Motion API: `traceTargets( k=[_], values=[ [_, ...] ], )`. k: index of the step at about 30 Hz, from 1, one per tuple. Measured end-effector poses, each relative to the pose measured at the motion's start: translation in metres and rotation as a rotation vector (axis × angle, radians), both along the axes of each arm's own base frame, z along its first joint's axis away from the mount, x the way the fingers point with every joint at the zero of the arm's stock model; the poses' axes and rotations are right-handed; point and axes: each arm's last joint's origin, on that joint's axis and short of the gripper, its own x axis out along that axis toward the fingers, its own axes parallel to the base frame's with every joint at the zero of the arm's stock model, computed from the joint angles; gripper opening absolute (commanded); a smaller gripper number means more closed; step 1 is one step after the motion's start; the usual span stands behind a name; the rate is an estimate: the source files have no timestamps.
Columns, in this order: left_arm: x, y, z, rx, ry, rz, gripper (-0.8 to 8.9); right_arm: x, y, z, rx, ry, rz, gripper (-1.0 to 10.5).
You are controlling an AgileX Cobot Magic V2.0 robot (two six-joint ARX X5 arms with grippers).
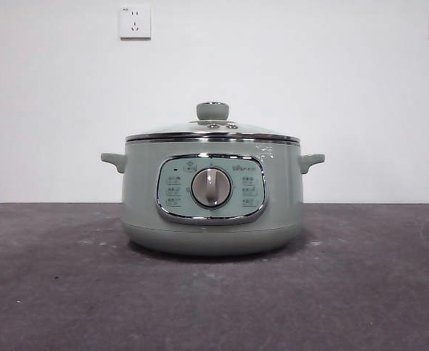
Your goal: Pick up the pumpkin,open the lid,put the pumpkin in the pot,close the lid
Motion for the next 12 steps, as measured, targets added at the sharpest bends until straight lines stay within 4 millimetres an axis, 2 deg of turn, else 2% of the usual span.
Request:
traceTargets(
  k=[12],
  values=[
    [0.0, -0.0001, -0.0001, -0.007, 0.003, -0.003, -0.03, 0.0, 0.0, 0.0, 0.0, 0.0, 0.0, 0.0]
  ],
)
